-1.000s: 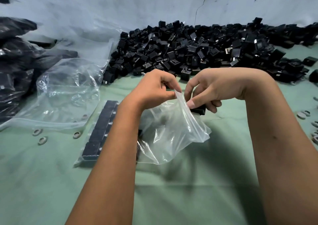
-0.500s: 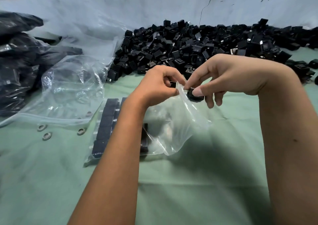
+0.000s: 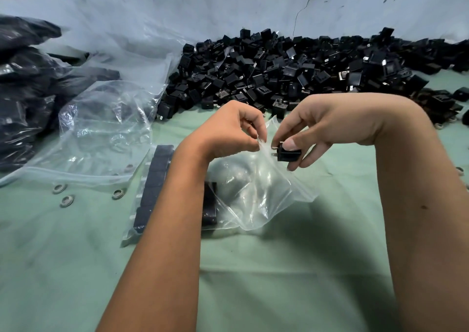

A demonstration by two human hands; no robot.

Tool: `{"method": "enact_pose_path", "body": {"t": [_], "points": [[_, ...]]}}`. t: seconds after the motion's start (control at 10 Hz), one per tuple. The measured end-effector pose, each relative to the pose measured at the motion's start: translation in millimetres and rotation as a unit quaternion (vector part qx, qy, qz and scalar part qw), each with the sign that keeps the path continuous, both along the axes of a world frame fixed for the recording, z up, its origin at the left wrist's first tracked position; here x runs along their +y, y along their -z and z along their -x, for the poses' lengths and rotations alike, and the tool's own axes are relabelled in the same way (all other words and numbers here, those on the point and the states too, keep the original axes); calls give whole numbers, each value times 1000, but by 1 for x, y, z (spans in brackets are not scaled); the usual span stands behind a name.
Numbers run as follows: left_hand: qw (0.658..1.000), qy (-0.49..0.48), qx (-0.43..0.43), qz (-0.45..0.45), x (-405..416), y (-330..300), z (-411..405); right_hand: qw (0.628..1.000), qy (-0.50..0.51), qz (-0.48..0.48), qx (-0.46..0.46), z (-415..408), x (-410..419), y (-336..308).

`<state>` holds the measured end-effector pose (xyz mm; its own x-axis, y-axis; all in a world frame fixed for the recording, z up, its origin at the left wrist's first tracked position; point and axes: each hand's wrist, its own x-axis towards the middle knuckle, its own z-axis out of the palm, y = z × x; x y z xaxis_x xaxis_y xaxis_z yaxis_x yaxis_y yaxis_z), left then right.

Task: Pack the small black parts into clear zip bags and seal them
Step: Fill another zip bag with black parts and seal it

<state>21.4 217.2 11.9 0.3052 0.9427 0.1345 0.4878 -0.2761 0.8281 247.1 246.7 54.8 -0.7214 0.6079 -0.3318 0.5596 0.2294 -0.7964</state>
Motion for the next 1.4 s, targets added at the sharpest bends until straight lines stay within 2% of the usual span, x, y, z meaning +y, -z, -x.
{"method": "enact_pose_path", "body": {"t": [0.1,0.2,0.3,0.4,0.5,0.6,0.7,0.8,0.9,1.0,1.1,1.2,1.3,1.4], "points": [[999,3,-35,1,-1,-1,3,999,18,-6,-38,0,4,8],[998,1,-70,-8,-2,-6,0,999,-25,-11,-28,6,2,10],[995,10,-99,-23,-3,-12,-6,989,-105,-87,-55,21,-5,11],[988,25,-145,-36,-3,-17,-7,989,-119,-78,-51,38,-8,20],[984,38,-165,-59,-4,-21,-8,991,-98,-85,-21,47,-3,34],[985,38,-153,-72,-5,-25,-10,996,-22,-19,81,53,1,40],[985,29,-149,-76,-6,-26,-11,990,-68,-82,92,65,9,50],[986,27,-146,-74,-7,-25,-10,990,-8,-132,46,77,1,54],[985,3,-161,-69,-8,-24,-1,992,26,-116,34,76,5,66],[962,-107,-241,-71,-7,-22,27,993,-29,-115,23,85,0,63],[895,-274,-345,-75,-8,-17,64,995,-18,-94,30,90,-3,68],[803,-393,-440,-83,-10,-13,93,995,-15,-85,45,100,-3,75],[768,-427,-469,-91,-10,-12,99,995,-13,-92,47,111,-4,79],[769,-424,-470,-91,-7,-13,92,994,-16,-89,56,114,-5,78]]}}
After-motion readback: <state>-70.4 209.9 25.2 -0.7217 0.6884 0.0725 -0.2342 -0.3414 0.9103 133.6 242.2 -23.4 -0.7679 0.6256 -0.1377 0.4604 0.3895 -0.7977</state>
